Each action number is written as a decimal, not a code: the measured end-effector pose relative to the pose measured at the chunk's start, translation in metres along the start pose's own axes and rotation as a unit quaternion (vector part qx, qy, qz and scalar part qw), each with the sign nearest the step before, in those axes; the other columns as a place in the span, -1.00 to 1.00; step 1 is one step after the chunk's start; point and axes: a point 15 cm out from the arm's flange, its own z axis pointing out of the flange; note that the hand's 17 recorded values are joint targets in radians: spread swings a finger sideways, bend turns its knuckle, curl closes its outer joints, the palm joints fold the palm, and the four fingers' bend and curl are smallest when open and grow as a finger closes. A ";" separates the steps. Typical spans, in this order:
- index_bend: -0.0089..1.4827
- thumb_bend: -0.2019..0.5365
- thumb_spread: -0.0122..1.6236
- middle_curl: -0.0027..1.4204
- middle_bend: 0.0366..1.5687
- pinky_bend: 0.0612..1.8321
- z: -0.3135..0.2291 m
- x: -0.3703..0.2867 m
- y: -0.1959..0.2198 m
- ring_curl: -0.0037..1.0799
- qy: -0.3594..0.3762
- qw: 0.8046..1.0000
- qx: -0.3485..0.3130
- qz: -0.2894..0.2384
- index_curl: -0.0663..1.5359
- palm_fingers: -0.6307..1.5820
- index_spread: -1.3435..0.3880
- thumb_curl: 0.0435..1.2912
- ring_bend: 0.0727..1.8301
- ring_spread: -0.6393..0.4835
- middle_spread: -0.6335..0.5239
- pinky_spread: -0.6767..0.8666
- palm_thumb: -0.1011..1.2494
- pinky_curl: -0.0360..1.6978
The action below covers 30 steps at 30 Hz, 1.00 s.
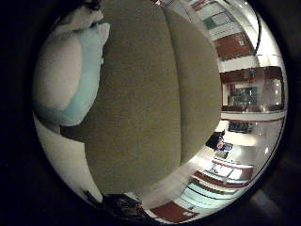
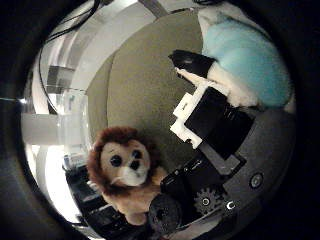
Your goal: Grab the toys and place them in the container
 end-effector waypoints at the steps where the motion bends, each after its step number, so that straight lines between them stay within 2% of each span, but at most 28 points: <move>1: 0.42 -0.49 0.23 0.00 0.56 0.63 -0.008 0.005 -0.004 0.13 0.003 1.000 0.004 0.001 0.01 0.67 0.21 -0.41 0.44 -0.26 -0.22 -0.39 0.54 -0.49; 8: 0.55 -0.48 0.28 0.05 0.69 0.71 -0.126 0.039 -0.059 0.27 0.030 0.998 0.051 -0.008 0.09 0.59 0.27 -0.29 0.50 -0.25 -0.16 -0.34 0.69 -0.36; 13: 0.56 -0.49 0.29 0.04 0.71 0.69 -0.205 0.024 -0.049 0.32 0.003 1.000 0.004 -0.017 0.10 0.58 0.28 -0.24 0.49 -0.25 -0.16 -0.33 0.71 -0.31; 17: 0.56 -0.49 0.31 0.04 0.72 0.68 -0.289 0.001 -0.044 0.35 -0.003 0.999 0.003 -0.034 0.11 0.58 0.28 -0.21 0.48 -0.26 -0.15 -0.33 0.71 -0.27; 24: 0.56 -0.49 0.32 0.03 0.72 0.65 -0.407 -0.089 -0.009 0.39 -0.030 0.995 0.027 -0.094 0.12 0.58 0.28 -0.17 0.46 -0.26 -0.15 -0.34 0.71 -0.22; 30: 0.55 -0.49 0.32 0.02 0.73 0.63 -0.466 -0.235 0.021 0.42 -0.086 0.976 0.068 -0.189 0.13 0.58 0.28 -0.15 0.45 -0.27 -0.15 -0.34 0.72 -0.19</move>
